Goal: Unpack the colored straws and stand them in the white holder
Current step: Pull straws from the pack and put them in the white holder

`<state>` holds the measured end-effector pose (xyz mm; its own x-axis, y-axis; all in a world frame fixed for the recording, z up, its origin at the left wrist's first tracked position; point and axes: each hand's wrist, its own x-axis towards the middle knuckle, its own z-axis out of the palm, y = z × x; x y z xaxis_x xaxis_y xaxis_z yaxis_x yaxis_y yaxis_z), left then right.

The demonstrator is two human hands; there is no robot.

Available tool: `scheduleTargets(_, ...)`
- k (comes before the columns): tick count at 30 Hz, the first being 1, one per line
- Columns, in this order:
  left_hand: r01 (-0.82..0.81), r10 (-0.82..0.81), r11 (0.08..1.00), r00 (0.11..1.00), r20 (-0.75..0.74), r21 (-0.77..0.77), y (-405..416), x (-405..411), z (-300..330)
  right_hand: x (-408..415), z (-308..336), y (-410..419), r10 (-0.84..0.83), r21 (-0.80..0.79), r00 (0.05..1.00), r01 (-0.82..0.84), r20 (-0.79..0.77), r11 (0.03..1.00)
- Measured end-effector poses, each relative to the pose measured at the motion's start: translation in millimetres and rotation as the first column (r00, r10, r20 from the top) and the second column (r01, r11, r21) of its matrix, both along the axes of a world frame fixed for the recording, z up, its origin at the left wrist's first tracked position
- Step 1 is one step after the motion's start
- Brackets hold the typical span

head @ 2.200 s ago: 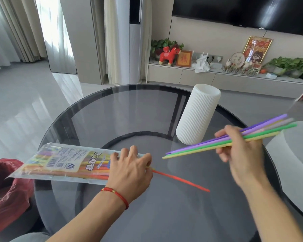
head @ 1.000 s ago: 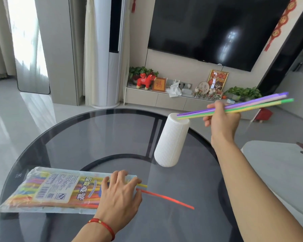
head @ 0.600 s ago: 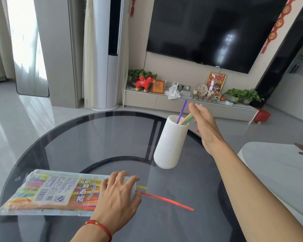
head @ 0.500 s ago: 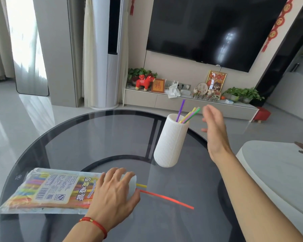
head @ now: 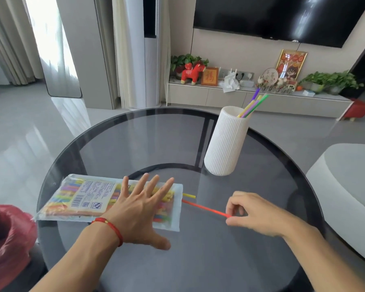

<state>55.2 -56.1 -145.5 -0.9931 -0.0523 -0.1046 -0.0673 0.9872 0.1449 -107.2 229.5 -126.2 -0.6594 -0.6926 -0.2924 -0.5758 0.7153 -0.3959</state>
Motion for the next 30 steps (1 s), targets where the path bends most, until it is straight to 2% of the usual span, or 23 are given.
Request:
scheduleTargets(2, -0.007, 0.007, 1.000, 1.000, -0.007, 0.005, 0.9, -1.4, 1.9, 2.7, -3.7, -7.2, 0.017, -0.094, 1.000, -0.017, -0.003, 0.995)
scheduleTargets(4, -0.011, 0.011, 1.000, 1.000, -0.026, -0.011, 4.6, -2.5, 5.6, 9.1, -10.2, -17.0, -0.021, -0.272, 0.999, 0.009, -0.042, 0.962)
scheduleTargets(6, -0.020, 0.015, 0.998, 0.996, -0.084, -0.058, 9.6, -3.0, 10.5, 16.0, -17.6, -29.3, -0.145, -0.484, 0.989, 0.117, -0.020, 0.867)
scheduleTargets(8, -0.013, -0.003, 0.994, 0.988, -0.152, -0.106, 13.7, -2.9, 16.4, 22.1, -22.6, -42.5, -0.260, -0.600, 0.959, 0.276, 0.117, 0.751)
scheduleTargets(10, 0.016, -0.049, 0.988, 0.977, -0.210, -0.154, 18.8, -2.7, 21.9, 30.3, -24.4, -55.5, -0.274, -0.589, 0.913, 0.405, 0.302, 0.699)
scheduleTargets(13, 0.077, -0.157, 0.958, 0.948, -0.279, -0.278, 31.5, -4.3, 26.4, 49.6, -29.0, -74.1, -0.206, -0.512, 0.825, 0.501, 0.527, 0.698)
scheduleTargets(16, 0.095, -0.239, 0.900, 0.924, -0.299, -0.424, 40.3, -6.3, 31.0, 67.0, -31.2, -85.9, -0.123, -0.485, 0.681, 0.625, 0.722, 0.612)
scheduleTargets(19, 0.068, -0.263, 0.837, 0.920, -0.290, -0.543, 39.6, -4.3, 36.9, 70.3, -25.1, -87.5, -0.056, -0.406, 0.505, 0.750, 0.861, 0.522)
scheduleTargets(22, 0.025, -0.236, 0.816, 0.926, -0.294, -0.577, 36.8, 0.7, 37.0, 67.5, -21.0, -84.1, 0.011, -0.347, 0.398, 0.786, 0.917, 0.512)
scheduleTargets(24, -0.011, -0.190, 0.822, 0.937, -0.292, -0.569, 35.1, 2.8, 34.4, 67.2, -21.3, -81.9, 0.051, -0.374, 0.417, 0.746, 0.907, 0.552)
scheduleTargets(26, -0.041, -0.146, 0.834, 0.945, -0.292, -0.550, 33.7, 2.7, 30.5, 67.3, -23.1, -81.7, 0.021, -0.421, 0.494, 0.716, 0.869, 0.557)
scheduleTargets(30, -0.090, -0.061, 0.874, 0.955, -0.291, -0.478, 27.9, 0.9, 20.1, 61.4, -22.5, -79.1, -0.102, -0.512, 0.618, 0.722, 0.780, 0.465)
